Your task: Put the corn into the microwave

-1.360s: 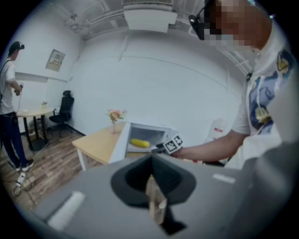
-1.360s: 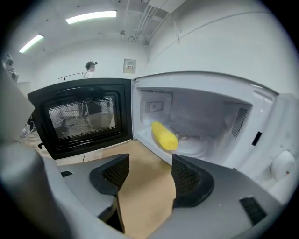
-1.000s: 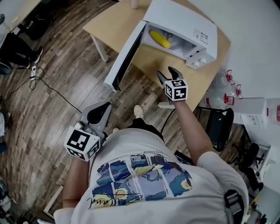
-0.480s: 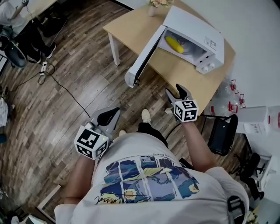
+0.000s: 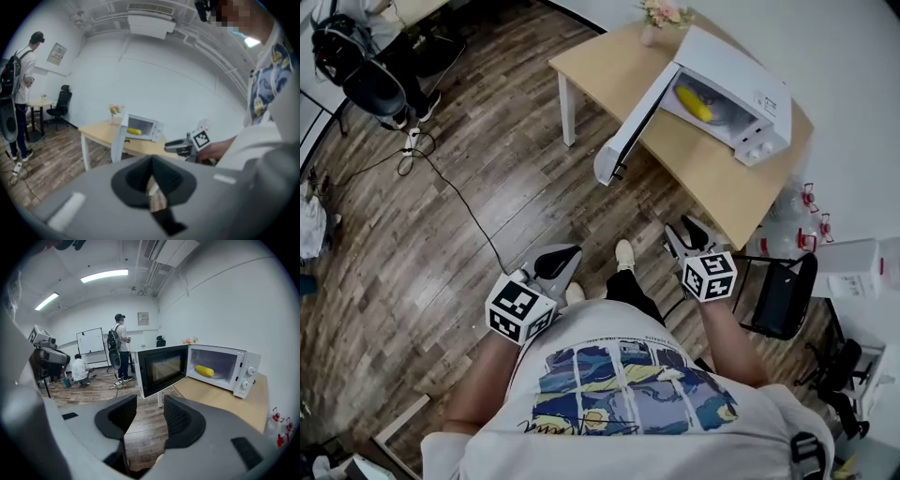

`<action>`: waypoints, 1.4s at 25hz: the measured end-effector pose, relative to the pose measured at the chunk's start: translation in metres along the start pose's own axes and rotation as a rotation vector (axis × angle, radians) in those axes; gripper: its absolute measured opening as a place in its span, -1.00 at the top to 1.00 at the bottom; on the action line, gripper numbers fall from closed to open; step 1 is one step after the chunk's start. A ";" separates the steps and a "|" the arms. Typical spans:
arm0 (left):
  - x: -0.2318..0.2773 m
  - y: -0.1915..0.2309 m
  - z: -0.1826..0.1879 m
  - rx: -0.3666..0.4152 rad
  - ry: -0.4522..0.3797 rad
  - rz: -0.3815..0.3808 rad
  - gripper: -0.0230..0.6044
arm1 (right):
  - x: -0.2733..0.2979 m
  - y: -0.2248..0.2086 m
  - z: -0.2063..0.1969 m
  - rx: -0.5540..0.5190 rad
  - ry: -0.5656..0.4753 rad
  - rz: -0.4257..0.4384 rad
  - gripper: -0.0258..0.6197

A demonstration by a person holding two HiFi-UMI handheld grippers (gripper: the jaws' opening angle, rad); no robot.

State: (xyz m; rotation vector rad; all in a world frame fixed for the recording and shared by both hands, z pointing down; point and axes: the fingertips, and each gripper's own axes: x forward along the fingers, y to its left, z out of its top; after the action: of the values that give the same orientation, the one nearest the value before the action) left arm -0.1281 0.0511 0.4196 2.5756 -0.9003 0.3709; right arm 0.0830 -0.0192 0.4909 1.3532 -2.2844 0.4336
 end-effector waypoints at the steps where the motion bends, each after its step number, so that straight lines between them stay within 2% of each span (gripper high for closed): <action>1: -0.002 -0.002 -0.002 -0.001 0.000 -0.002 0.90 | -0.002 0.007 -0.002 -0.003 0.004 0.010 0.36; 3: -0.006 -0.005 -0.005 -0.002 0.005 -0.006 0.90 | -0.007 0.019 -0.004 -0.007 0.011 0.033 0.49; 12: -0.012 -0.013 -0.011 0.028 0.011 -0.051 0.90 | -0.027 0.052 0.000 -0.026 0.010 0.076 0.76; 19: -0.017 -0.015 -0.013 0.023 0.004 -0.052 0.90 | -0.034 0.060 0.001 -0.035 0.014 0.079 0.84; 35: -0.013 -0.007 -0.018 0.002 0.010 -0.024 0.90 | -0.027 0.071 0.005 -0.094 0.006 0.127 0.89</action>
State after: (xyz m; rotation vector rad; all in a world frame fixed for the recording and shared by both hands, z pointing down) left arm -0.1351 0.0710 0.4286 2.5818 -0.8645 0.3778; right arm 0.0302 0.0320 0.4700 1.1645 -2.3626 0.3653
